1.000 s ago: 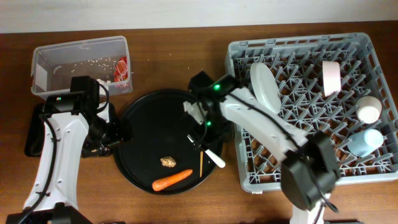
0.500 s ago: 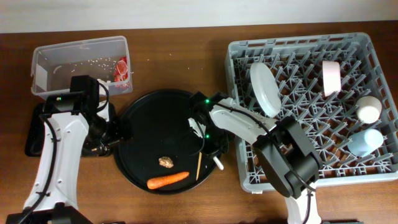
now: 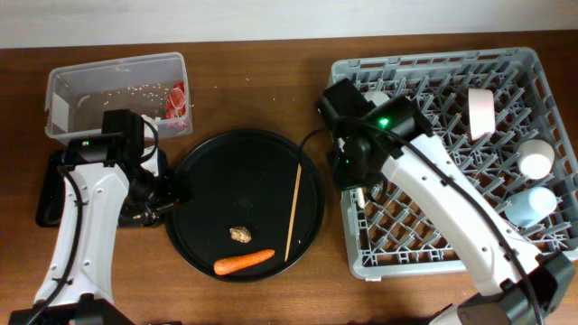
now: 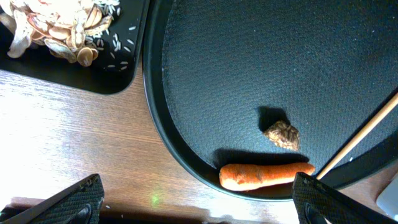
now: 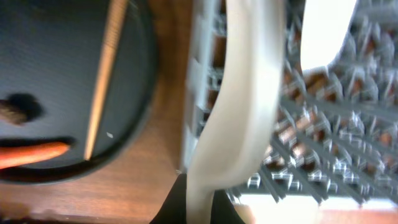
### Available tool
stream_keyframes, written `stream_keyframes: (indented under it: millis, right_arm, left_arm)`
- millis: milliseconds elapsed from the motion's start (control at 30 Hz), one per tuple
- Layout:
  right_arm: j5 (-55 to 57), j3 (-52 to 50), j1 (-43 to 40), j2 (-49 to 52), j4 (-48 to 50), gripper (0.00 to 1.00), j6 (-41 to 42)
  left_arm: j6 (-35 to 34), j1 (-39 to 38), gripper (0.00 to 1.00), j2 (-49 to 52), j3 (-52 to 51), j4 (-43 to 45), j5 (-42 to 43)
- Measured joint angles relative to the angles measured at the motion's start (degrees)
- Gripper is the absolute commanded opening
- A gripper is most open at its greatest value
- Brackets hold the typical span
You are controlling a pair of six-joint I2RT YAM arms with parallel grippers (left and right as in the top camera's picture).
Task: Sort waste into correct bins and load items into the dishwasher rack
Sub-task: 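Grasp the white fork with the right gripper and place it in the rack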
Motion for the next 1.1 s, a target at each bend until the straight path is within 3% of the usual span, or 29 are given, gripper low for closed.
stream_keyframes:
  millis: [200,367,567,767,833,867,967,1100]
  right_arm:
    - [3.76,-13.70,-1.20,0.90,7.52,0.04,6.93]
    - [3.43,-19.56,-4.85,1.11,15.43,0.13,2.73]
    - [2.29,-19.58,-4.90,1.11,16.17,0.31,-1.44]
    - [0.48,-18.93,-4.90,1.07,15.08,0.33,-2.19]
    - [-2.01,-13.68,-4.76,0.50,13.46,0.46,-2.29]
    - [-3.45,-10.23,-4.35,-0.28,13.84,0.48,-2.36]
    - [-6.88,-4.26,-0.44,-3.26,18.16,0.48,-2.34]
    - [-8.85,-6.60,5.33,0.09,22.62,0.48,1.51]
  left_arm:
    - [0.00,0.00,0.96,0.00,0.00,-0.04,-0.02]
    - [0.00,0.00,0.96,0.00,0.00,0.09,-0.04]
    - [0.00,0.00,0.96,0.00,0.00,0.04,-0.04]
    - [0.00,0.00,0.96,0.00,0.00,0.02,-0.04]
    - [0.00,0.00,0.96,0.00,0.00,0.04,-0.04]
    - [0.00,0.00,0.96,0.00,-0.02,0.00,-0.02]
    - [0.00,0.00,0.96,0.00,-0.02,0.04,-0.02]
    - [0.00,0.00,0.96,0.00,-0.02,0.07,-0.04]
